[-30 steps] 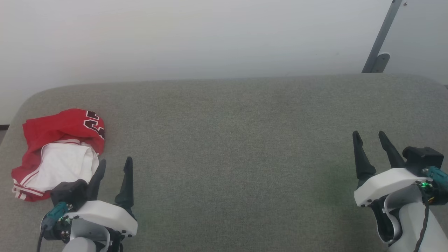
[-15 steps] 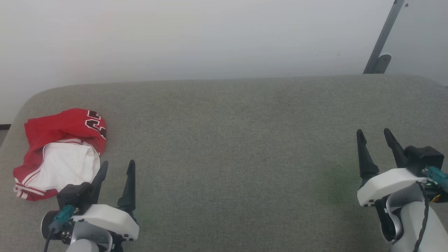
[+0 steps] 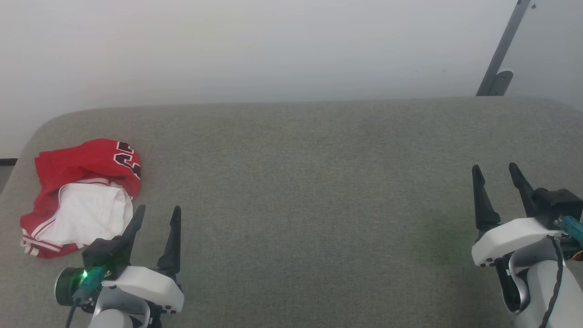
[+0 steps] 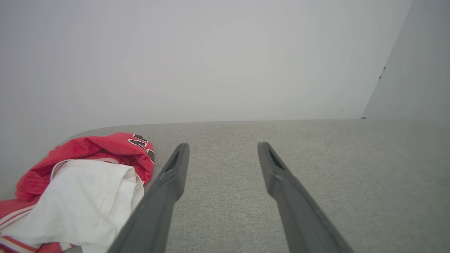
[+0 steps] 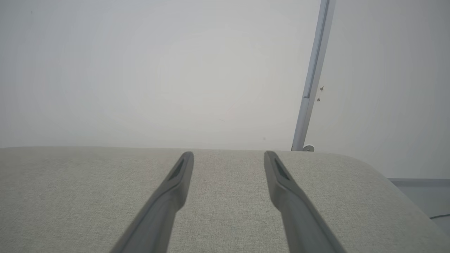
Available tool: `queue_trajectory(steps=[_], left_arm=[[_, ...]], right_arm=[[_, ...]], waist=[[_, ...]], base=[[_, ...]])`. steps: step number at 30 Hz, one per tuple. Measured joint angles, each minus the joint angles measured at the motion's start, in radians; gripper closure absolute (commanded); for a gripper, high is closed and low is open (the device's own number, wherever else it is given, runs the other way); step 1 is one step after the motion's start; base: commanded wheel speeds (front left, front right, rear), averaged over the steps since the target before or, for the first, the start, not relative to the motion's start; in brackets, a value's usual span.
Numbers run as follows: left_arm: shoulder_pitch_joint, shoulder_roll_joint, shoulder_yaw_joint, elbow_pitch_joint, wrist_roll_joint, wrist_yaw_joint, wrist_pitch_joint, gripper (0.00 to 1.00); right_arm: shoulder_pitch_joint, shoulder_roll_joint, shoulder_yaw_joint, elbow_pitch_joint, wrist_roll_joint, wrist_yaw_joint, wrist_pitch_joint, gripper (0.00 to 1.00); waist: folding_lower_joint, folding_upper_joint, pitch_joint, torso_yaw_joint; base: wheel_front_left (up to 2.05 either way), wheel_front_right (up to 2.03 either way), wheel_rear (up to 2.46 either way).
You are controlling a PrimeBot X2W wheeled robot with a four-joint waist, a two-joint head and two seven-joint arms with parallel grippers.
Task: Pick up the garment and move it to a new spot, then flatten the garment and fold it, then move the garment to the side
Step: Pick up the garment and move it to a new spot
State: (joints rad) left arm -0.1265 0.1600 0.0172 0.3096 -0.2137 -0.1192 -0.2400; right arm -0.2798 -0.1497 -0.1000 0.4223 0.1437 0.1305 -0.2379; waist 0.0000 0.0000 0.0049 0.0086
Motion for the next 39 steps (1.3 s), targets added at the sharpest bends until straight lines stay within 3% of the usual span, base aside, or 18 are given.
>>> queue_trajectory(steps=[7,13,32,39], left_arm=[[-0.016,-0.012,0.012,0.013,0.069,0.000,-0.012,0.00],[-0.028,-0.033,0.027,0.025,0.123,0.023,-0.021,0.00],[0.001,-0.081,0.094,0.017,0.121,0.072,-0.021,0.00],[0.057,-0.094,0.159,-0.049,0.091,0.102,-0.021,0.00]], right_arm=[[0.008,0.002,0.006,-0.004,-0.026,0.000,-0.013,0.00],[0.009,0.001,0.048,-0.007,-0.057,0.000,-0.023,0.00],[-0.023,0.018,0.240,0.029,-0.012,0.000,-0.025,0.00],[-0.077,0.040,0.357,0.055,0.009,0.000,-0.025,0.00]], waist=[[0.0000,0.0000,0.002,0.042],[0.0000,0.0000,0.010,0.120],[0.0000,0.0000,0.028,0.464],[0.0000,0.0000,0.040,0.519]], base=[[0.00,0.00,0.00],[0.00,0.00,0.00],[0.00,0.00,0.00],[0.00,0.00,0.00]])
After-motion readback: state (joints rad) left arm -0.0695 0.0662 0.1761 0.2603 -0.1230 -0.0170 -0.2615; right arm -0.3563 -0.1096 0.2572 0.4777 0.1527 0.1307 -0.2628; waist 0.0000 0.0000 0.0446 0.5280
